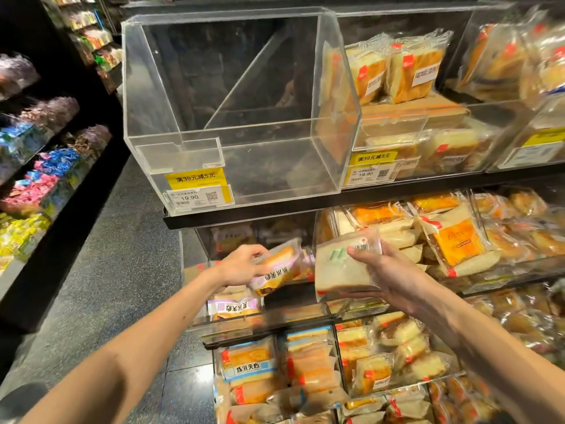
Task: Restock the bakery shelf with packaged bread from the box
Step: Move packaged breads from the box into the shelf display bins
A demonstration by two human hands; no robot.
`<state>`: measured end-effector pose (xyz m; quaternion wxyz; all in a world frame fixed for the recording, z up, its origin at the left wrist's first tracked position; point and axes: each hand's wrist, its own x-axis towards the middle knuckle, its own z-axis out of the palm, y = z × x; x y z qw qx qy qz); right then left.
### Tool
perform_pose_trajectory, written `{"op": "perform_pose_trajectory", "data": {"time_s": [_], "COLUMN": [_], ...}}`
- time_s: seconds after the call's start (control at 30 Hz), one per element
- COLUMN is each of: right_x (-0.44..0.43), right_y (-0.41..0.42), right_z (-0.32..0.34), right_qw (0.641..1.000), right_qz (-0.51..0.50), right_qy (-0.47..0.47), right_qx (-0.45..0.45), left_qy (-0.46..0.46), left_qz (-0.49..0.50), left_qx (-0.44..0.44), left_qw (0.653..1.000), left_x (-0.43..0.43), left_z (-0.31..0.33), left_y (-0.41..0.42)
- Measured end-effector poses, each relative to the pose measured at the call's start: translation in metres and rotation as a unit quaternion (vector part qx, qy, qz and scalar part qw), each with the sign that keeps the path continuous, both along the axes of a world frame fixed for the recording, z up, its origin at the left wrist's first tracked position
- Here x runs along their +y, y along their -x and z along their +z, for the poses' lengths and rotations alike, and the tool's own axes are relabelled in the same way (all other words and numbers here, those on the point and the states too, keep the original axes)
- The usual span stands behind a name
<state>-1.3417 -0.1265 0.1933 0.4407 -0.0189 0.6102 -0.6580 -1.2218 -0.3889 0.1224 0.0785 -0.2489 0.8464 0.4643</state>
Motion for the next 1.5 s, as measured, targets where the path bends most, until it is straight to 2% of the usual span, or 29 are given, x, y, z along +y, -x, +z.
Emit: {"op": "perform_pose_trajectory", "data": {"time_s": [0.2,0.37,0.47,0.57,0.63,0.7,0.8,0.87,0.9,0.93,0.97,1.03,1.1,1.17,1.23,1.27,1.33,1.4,1.47,1.5], "right_x": [0.008,0.01,0.009,0.007,0.005,0.001,-0.005,-0.011,-0.013,-0.016,-0.019,-0.028,-0.038,-0.048,-0.058,-0.061,-0.067,-0.073,-0.083,-0.09], "right_y": [0.004,0.0,0.0,-0.001,-0.002,-0.003,-0.003,-0.003,-0.003,-0.003,-0.002,-0.002,-0.002,-0.003,-0.005,-0.008,-0.014,-0.018,-0.021,-0.022], "right_z": [-0.008,-0.007,-0.006,-0.003,-0.001,0.001,0.001,0.0,0.001,0.001,0.0,-0.006,-0.015,-0.022,-0.031,-0.036,-0.043,-0.049,-0.051,-0.053], "right_qw": [1.0,0.999,0.999,0.999,0.998,0.998,0.994,0.981,0.966,0.94,0.904,0.823,0.751,0.69,0.644,0.633,0.642,0.668,0.732,0.789], "right_qz": [-0.002,0.013,0.014,0.018,0.023,0.023,0.05,0.091,0.118,0.154,0.199,0.279,0.316,0.332,0.33,0.315,0.262,0.25,0.307,0.337], "right_qy": [0.005,0.01,0.006,0.002,0.004,0.006,0.003,-0.007,-0.014,-0.021,-0.024,-0.021,0.003,0.028,0.019,0.006,-0.039,-0.13,-0.209,-0.209], "right_qx": [0.011,0.031,0.041,0.049,0.054,0.062,0.101,0.172,0.231,0.303,0.378,0.493,0.58,0.643,0.69,0.707,0.719,0.689,0.571,0.47], "left_qy": [0.041,0.105,0.106,0.145,0.128,0.173,0.299,0.195,0.076,-0.077,-0.2,-0.343,-0.413,-0.459,-0.44,-0.414,-0.387,-0.349,-0.288,-0.255], "left_qz": [-0.124,-0.153,-0.127,-0.106,-0.09,-0.121,-0.16,-0.055,0.048,0.117,0.119,0.096,0.058,0.067,0.125,0.147,0.174,0.215,0.281,0.307], "left_qx": [-0.158,-0.209,-0.211,-0.189,-0.172,-0.164,-0.177,-0.117,-0.088,-0.053,-0.053,-0.06,-0.087,-0.071,-0.029,-0.011,0.035,0.056,0.064,0.069], "left_qw": [0.979,0.96,0.963,0.965,0.973,0.964,0.924,0.972,0.992,0.989,0.971,0.933,0.905,0.883,0.889,0.898,0.905,0.91,0.913,0.915], "left_x": [0.009,0.014,0.017,0.028,0.036,0.045,0.053,0.052,0.048,0.041,0.041,0.033,0.027,0.02,0.012,0.008,-0.003,-0.008,-0.008,-0.008], "left_z": [-0.04,-0.073,-0.09,-0.092,-0.09,-0.08,-0.069,-0.056,-0.049,-0.043,-0.024,0.0,0.017,0.031,0.037,0.038,0.031,0.021,0.012,0.009], "left_y": [0.042,0.058,0.06,0.057,0.055,0.054,0.05,0.051,0.045,0.04,0.031,0.019,-0.001,-0.017,-0.031,-0.037,-0.047,-0.051,-0.051,-0.049]}}
